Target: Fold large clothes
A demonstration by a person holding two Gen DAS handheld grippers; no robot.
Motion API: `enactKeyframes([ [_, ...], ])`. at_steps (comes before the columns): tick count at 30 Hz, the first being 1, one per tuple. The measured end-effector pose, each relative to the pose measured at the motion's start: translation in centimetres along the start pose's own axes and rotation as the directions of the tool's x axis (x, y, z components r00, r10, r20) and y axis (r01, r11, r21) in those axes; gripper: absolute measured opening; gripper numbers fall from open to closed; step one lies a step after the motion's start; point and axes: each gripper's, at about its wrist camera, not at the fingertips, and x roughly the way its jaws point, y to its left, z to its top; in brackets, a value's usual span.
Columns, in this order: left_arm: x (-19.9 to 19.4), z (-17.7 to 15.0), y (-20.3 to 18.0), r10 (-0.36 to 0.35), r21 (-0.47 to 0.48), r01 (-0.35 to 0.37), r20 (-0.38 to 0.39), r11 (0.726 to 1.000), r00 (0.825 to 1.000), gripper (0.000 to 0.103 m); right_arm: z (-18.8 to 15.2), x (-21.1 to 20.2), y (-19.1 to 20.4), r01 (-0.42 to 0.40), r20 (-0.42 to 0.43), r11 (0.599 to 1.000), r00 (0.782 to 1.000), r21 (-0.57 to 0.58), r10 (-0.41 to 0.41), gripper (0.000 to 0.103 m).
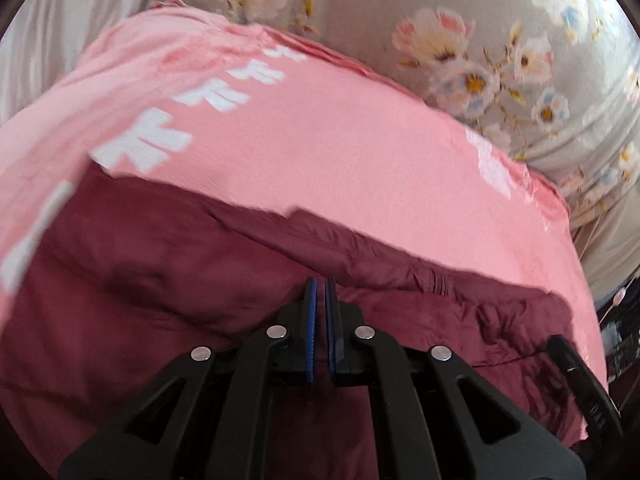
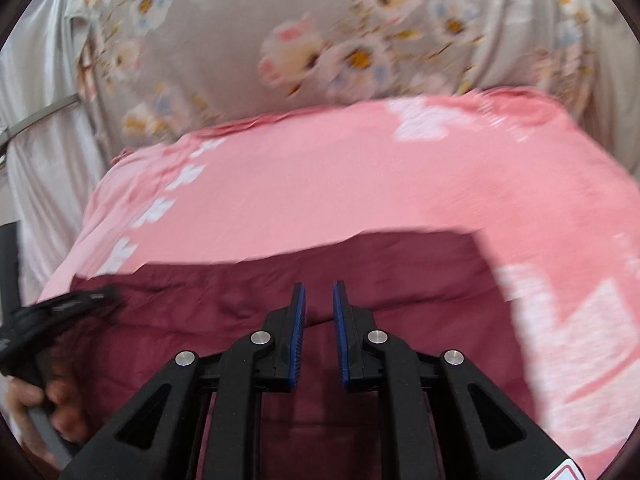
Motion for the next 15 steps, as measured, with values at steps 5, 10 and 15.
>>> enactKeyframes([
  [5,-2.9,2.3,4.6,0.102,-0.073,-0.098,0.057,0.993,0.993,0.012,0.0,2.0,-5.1,0.091,-0.054,0.993,0.995,0.077,-0.087,0.012],
  [10,-1.0,2.3,8.1,0.147,-0.143,-0.145,0.003,0.979,0.989,0.012,-1.5,4.7,-6.7,0.139,-0.111,0.988,0.985,0.070,-0.131,0.012],
  [15,0.7,1.4,7.6,0.192,-0.099,-0.190,0.015,0.977,0.981,0.012,-2.6,5.8,-6.6,0.158,-0.138,0.986,0.979,0.045,-0.151,0.012],
])
